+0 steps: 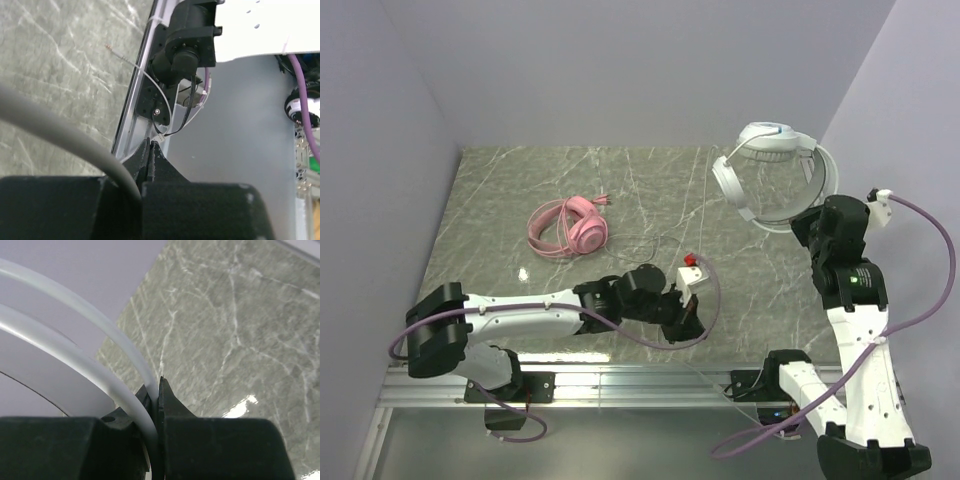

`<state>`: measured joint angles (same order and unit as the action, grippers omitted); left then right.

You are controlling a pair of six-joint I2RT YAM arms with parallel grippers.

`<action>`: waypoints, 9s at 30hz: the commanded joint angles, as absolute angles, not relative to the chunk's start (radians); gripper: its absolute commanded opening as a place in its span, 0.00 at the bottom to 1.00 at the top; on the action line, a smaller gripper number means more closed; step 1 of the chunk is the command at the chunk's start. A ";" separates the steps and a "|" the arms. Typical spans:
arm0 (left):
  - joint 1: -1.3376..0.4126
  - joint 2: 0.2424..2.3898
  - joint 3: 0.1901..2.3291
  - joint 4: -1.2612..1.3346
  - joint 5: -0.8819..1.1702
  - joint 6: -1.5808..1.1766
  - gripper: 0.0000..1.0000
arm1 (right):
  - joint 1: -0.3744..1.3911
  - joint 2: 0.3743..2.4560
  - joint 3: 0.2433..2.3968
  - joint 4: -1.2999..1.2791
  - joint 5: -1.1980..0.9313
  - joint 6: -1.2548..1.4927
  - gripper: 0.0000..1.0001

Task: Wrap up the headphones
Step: Wrap the headphone cable with the left arm

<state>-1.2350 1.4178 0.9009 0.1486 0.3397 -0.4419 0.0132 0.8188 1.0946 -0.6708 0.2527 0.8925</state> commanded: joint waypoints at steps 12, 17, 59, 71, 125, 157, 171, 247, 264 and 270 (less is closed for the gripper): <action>-1.345 1.641 1.374 -0.420 0.290 -0.433 0.00 | 0.080 0.890 1.132 -0.578 0.393 0.914 0.00; -1.269 1.629 1.277 -0.298 0.351 -0.446 0.01 | 0.080 0.884 1.178 -0.607 0.330 0.882 0.00; -1.130 1.833 1.425 -0.377 0.644 -0.262 0.01 | 0.094 0.908 1.239 -0.472 0.099 0.913 0.00; -1.209 1.605 1.489 -0.667 0.284 -0.299 0.01 | 0.215 0.936 1.138 -0.462 0.423 0.812 0.00; -1.088 1.355 1.695 -0.897 -0.377 0.254 0.00 | 0.870 0.953 0.810 -0.497 0.787 0.486 0.00; -0.898 1.422 1.669 -0.697 0.273 0.293 0.00 | 1.037 0.879 0.778 -0.380 0.695 0.405 0.00; -0.608 1.517 1.608 -0.503 0.571 0.063 0.00 | 1.169 0.663 0.658 -0.200 0.577 0.348 0.00; -0.804 1.502 0.615 0.952 0.379 -0.594 0.03 | 0.868 0.725 0.928 0.322 1.074 0.727 0.00; -1.012 1.393 0.629 0.657 0.022 -0.345 0.03 | 0.770 1.001 1.077 0.144 1.390 0.628 0.00; -1.065 1.379 0.696 0.488 -0.058 -0.292 0.04 | 0.753 1.077 1.129 -0.037 1.419 0.738 0.00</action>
<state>-1.0298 1.3975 0.6582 0.6460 -0.0051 -0.3511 0.7864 1.0874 1.0340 -0.0639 1.2854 0.5762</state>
